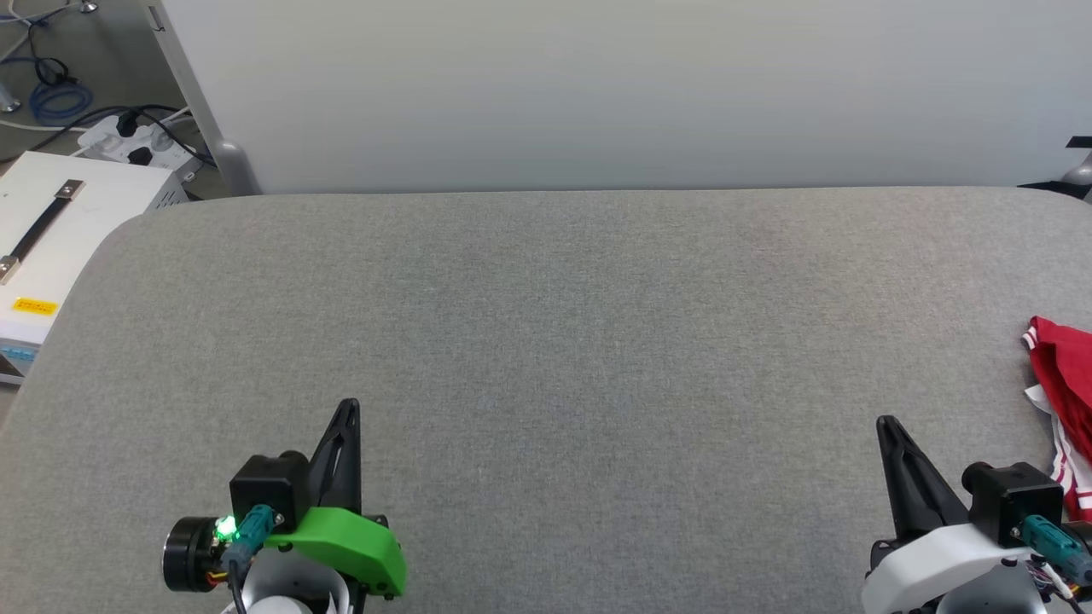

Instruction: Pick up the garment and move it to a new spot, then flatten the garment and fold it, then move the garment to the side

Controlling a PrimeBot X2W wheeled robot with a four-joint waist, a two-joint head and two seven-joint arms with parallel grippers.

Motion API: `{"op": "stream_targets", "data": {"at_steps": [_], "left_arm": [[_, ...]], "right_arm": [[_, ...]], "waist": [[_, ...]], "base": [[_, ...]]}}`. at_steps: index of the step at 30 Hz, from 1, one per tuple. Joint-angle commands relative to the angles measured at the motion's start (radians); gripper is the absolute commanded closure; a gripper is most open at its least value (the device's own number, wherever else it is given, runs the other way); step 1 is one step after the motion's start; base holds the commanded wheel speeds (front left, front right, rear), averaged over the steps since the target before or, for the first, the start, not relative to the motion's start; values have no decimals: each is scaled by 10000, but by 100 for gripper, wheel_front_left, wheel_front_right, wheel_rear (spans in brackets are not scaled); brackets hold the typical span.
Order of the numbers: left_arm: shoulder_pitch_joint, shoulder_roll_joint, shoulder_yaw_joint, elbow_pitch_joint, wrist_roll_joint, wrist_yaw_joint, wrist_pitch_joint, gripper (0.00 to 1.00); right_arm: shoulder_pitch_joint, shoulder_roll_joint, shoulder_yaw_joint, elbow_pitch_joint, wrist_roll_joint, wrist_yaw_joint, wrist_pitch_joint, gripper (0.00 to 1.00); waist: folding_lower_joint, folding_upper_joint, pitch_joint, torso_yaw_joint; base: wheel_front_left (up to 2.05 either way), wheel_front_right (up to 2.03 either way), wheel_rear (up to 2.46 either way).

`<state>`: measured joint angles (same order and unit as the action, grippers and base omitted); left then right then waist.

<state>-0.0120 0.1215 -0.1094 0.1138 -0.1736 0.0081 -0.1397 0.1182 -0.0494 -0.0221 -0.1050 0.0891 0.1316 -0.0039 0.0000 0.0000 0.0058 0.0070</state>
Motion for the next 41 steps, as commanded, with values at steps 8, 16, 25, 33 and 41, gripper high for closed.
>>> {"op": "stream_targets", "data": {"at_steps": [8, 16, 25, 33, 41], "left_arm": [[64, -148, 193, -203, 295, -42, 206, 100], [71, -224, 314, -329, 489, -48, 366, 100], [80, -310, 452, -472, 709, -54, 549, 100], [87, -386, 573, -597, 903, -59, 708, 100], [95, -460, 691, -720, 1091, -64, 864, 100]], "right_arm": [[-325, -7, 49, 164, -182, -5, 19, 100], [-440, -7, 72, 283, -278, -6, 22, 100], [-571, -8, 98, 419, -386, -6, 25, 100], [-686, -8, 121, 537, -481, -7, 28, 100], [-798, -8, 144, 653, -574, -7, 30, 100]], "waist": [[0, 0, -7, -8], [0, 0, -14, -17], [0, 0, -22, -26], [0, 0, -29, -34], [0, 0, -35, -42]], "base": [[0, 0, 0], [0, 0, 0], [0, 0, 0], [0, 0, 0], [0, 0, 0]]}}
